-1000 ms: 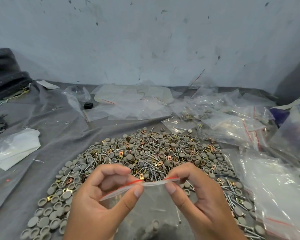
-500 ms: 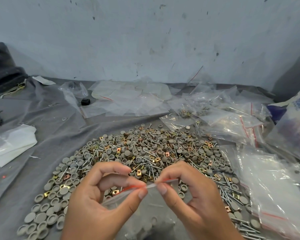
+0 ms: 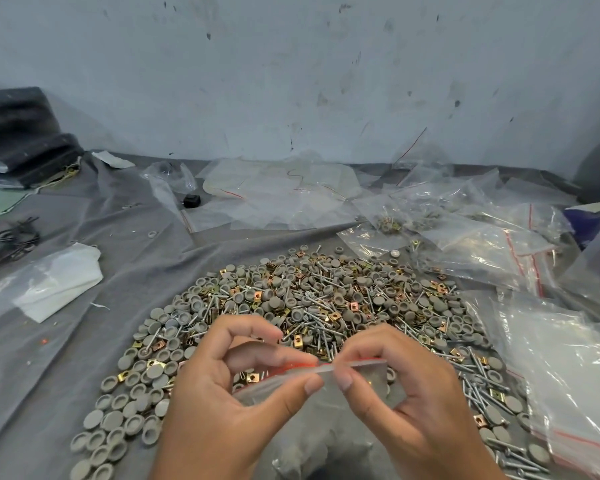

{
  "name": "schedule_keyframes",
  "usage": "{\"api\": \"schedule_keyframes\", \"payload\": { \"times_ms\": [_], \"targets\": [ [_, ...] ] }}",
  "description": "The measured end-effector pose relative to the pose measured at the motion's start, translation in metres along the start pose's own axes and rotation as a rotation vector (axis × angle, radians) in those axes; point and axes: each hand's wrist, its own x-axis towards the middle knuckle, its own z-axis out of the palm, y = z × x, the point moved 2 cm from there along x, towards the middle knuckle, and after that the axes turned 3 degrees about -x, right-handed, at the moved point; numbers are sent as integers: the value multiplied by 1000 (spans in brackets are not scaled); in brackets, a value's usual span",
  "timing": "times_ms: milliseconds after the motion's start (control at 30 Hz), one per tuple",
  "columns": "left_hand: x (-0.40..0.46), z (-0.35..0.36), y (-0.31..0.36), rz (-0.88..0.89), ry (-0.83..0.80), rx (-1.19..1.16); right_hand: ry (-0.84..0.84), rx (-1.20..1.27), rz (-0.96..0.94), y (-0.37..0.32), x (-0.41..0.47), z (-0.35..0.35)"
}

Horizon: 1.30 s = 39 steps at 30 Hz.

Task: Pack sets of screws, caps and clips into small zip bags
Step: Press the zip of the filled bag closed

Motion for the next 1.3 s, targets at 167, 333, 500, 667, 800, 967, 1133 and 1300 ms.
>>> {"api": "schedule_keyframes", "payload": {
  "times_ms": [167, 333, 500, 667, 800, 967, 1133, 1300],
  "targets": [
    [2, -4, -1, 20, 47, -7, 64, 55, 76, 1, 0, -4],
    [3, -4, 0, 0, 29, -13, -7, 215, 155, 4, -1, -5],
    [2, -5, -1, -48, -4, -12, -49, 179, 200, 4, 1, -6],
    [4, -2, -1, -69, 10, -136, -9, 210, 269, 7, -3, -6],
    [6, -6, -1, -41, 53, -177, 47, 238, 292, 8, -2, -10],
    [7, -10, -5, -23, 25, -139, 17, 338, 251, 4, 0, -9],
    [6, -7, -5, -37, -7, -135, 61, 379, 277, 4, 0, -7],
    [5, -3, -2, -18, -20, -130, 79, 425, 280, 1, -1, -2]
  ]
}}
